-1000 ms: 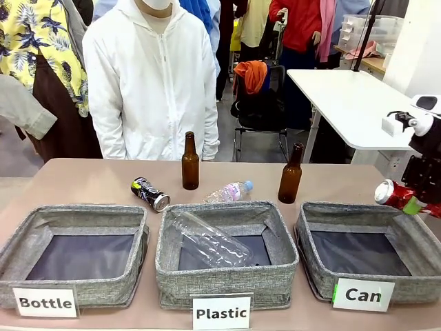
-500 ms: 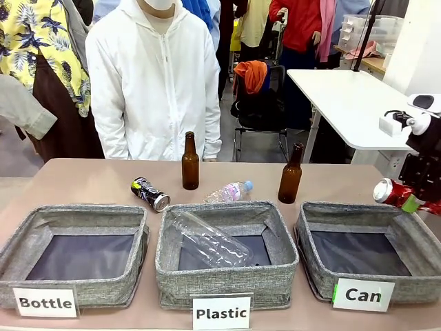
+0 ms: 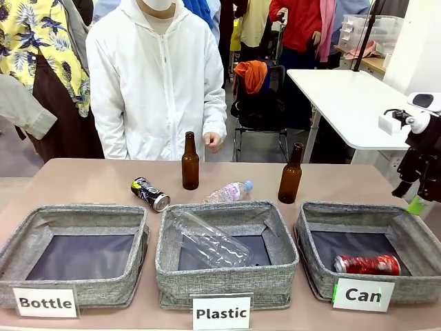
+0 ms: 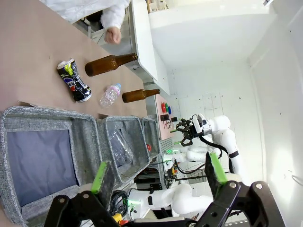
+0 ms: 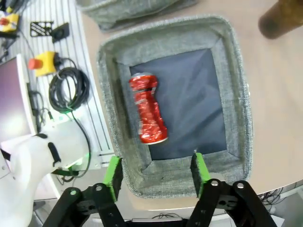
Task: Sort the can waste into the basket.
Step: Pick up the can waste from the table and place it in the right Fabric basket.
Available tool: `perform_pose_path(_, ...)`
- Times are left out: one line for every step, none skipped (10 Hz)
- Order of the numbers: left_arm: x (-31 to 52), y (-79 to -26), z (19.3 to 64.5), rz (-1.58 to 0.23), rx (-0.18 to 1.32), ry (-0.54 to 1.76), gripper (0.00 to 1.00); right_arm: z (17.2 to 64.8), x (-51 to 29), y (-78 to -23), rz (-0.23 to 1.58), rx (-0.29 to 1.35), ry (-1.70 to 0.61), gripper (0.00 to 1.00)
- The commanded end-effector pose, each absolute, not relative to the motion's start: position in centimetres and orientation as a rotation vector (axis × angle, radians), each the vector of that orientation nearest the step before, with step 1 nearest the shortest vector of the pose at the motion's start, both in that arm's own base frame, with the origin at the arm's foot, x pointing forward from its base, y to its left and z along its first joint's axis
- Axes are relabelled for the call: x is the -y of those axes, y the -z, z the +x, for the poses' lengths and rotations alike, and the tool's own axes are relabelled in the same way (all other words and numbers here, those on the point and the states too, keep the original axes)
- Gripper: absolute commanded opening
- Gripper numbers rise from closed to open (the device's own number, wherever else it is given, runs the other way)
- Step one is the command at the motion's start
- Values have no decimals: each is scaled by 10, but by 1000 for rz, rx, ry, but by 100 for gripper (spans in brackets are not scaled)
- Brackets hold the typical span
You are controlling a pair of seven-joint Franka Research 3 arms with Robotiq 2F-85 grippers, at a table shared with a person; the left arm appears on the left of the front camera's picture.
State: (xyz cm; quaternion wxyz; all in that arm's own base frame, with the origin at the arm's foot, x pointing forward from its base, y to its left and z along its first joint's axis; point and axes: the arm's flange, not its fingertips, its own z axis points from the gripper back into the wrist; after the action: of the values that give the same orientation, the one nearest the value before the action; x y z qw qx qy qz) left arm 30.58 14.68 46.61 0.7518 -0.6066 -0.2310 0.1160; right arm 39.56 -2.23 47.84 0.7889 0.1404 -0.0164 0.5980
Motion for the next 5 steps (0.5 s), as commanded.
perform_pose_path(-147,-466,304,-1325,511,-231,100,402,26,-479,304,51,-1306,100)
perform_pose_path(-147,-466,304,-1325,511,-231,100,402,26,-479,313,56,-1303,100)
perform_pose_path(-147,-466,304,-1325,511,-231,100,402,26,-479,328,57,-1293,100)
perform_pose_path(-147,-466,304,-1325,511,-231,100,402,26,-480,356,66,-1250,100)
perform_pose_path(-147,-466,304,-1325,511,-231,100,403,26,-484,430,87,-1125,100)
